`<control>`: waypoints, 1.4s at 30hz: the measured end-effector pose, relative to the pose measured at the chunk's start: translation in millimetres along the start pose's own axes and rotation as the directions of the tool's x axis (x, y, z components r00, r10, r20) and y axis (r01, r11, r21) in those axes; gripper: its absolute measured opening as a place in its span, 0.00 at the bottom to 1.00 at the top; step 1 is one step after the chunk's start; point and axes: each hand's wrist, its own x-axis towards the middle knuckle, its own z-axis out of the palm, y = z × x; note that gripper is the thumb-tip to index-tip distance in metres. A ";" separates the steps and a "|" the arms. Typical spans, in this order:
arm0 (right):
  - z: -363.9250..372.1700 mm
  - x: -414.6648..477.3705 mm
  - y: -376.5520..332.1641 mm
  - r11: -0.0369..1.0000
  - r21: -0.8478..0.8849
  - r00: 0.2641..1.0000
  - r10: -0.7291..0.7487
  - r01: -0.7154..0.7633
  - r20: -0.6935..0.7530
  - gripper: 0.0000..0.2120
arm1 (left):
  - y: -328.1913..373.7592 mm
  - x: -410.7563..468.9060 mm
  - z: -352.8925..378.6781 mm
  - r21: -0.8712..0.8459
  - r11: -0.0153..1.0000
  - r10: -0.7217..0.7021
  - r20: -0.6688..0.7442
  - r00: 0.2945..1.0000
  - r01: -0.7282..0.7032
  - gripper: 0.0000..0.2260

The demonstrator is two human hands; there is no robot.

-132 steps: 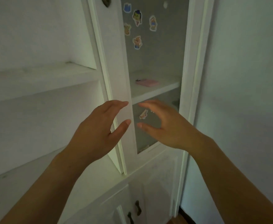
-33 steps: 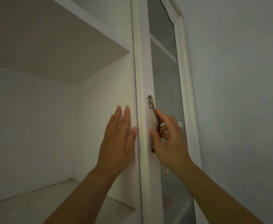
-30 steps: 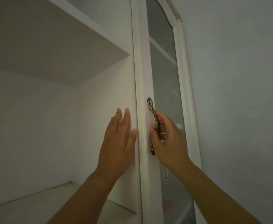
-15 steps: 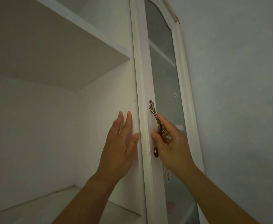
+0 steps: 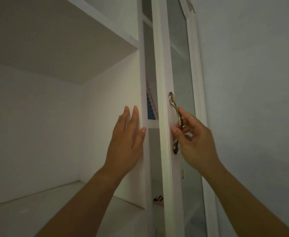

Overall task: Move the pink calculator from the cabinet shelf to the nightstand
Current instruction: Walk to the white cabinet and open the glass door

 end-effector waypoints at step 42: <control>-134.6 -10.4 -7.1 1.000 0.026 0.999 0.016 -0.015 -0.029 0.21 | 77.3 -19.0 14.7 -0.126 0.984 0.126 0.022 0.992 -0.122 0.21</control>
